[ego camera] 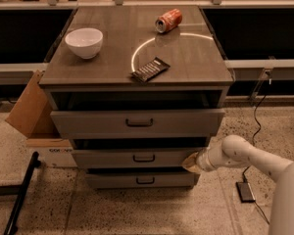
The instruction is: Close middle drawer
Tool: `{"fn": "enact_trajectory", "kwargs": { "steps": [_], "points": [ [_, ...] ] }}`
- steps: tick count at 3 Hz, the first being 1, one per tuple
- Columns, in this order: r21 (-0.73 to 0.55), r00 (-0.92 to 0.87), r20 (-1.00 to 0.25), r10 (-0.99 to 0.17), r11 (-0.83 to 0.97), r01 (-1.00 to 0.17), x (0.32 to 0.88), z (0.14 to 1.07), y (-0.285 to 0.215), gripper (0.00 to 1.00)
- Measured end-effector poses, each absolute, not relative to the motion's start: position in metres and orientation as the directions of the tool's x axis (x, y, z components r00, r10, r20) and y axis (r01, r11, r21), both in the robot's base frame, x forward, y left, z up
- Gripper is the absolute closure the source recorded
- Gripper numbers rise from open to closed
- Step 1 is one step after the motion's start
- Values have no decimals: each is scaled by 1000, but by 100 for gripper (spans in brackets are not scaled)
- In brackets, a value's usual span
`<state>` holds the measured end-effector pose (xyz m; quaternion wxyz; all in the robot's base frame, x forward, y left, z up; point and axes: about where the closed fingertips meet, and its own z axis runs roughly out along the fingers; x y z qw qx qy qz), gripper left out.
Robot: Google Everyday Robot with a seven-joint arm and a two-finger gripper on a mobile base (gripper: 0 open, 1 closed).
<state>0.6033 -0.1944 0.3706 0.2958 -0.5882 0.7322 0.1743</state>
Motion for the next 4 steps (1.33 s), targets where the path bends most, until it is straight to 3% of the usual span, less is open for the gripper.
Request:
{"fn": "enact_trajectory", "kwargs": {
  "steps": [2,4],
  "points": [
    [-96,-107,-638,-763,216,-972,617,376,-187,100],
    [-102,3,-682,-731,91,-991,566,407,-186,100]
  ]
}}
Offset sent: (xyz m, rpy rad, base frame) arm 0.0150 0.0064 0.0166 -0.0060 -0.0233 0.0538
